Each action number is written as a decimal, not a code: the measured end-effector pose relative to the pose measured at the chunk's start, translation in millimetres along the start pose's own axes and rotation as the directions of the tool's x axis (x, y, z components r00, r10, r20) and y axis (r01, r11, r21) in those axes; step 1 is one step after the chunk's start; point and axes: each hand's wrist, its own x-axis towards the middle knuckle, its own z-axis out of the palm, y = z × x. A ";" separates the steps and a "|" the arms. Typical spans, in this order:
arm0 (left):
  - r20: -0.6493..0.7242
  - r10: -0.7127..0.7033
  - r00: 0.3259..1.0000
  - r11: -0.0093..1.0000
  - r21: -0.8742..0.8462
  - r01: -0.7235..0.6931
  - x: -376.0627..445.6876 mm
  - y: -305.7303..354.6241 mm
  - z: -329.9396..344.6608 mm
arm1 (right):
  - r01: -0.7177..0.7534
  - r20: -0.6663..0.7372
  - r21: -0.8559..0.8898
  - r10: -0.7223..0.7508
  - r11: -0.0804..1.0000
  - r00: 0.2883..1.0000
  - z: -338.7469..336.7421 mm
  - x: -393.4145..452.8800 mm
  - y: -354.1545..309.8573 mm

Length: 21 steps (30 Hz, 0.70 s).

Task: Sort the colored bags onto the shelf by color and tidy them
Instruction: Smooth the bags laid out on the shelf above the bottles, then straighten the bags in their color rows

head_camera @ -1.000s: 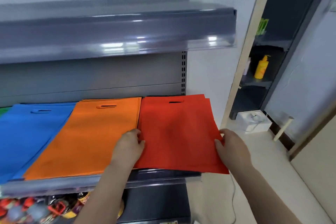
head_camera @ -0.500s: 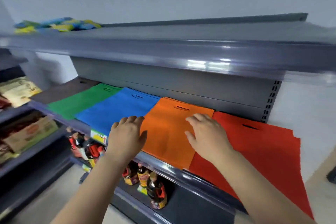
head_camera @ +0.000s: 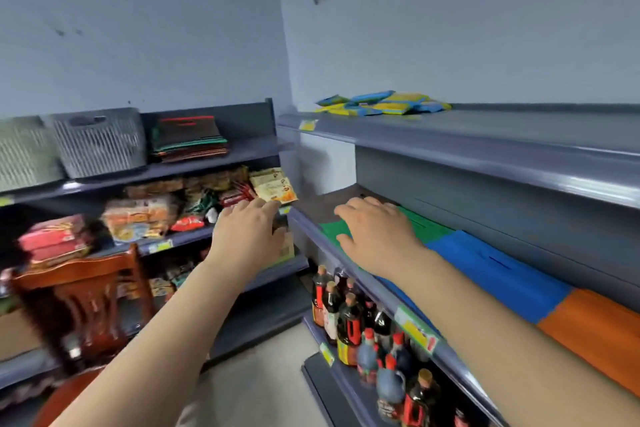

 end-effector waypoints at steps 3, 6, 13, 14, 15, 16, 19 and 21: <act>-0.015 -0.062 0.998 0.997 0.041 0.063 20.4 -61.9 3.7 | 0.051 -0.020 0.037 -0.050 0.998 0.999 10.7 60.6 -33.0; -0.007 -0.128 0.992 0.990 0.066 0.128 34.7 -118.2 11.2 | 0.086 -0.044 0.072 -0.083 0.994 0.996 24.6 113.8 -64.1; 0.045 -0.281 0.959 0.950 0.157 0.271 59.6 -225.7 35.0 | 0.189 -0.091 0.118 -0.179 0.975 0.980 61.5 219.8 -125.1; 0.048 -0.299 0.953 0.943 0.167 0.288 64.2 -236.5 38.5 | 0.210 -0.096 0.122 -0.199 0.970 0.975 66.4 235.1 -132.5; 0.047 -0.315 0.948 0.937 0.178 0.302 69.4 -246.6 42.3 | 0.230 -0.102 0.124 -0.219 0.965 0.971 71.9 250.9 -139.4; 0.040 -0.327 0.944 0.931 0.185 0.315 75.3 -256.3 45.9 | 0.247 -0.106 0.126 -0.234 0.961 0.966 77.2 266.5 -145.6; 0.023 -0.365 0.931 0.914 0.197 0.354 96.8 -284.8 59.7 | 0.285 -0.111 0.138 -0.272 0.948 0.956 96.8 313.5 -160.1; 0.030 -0.390 0.920 0.900 0.223 0.374 114.9 -303.3 71.7 | 0.308 -0.112 0.143 -0.294 0.941 0.949 112.1 345.7 -165.7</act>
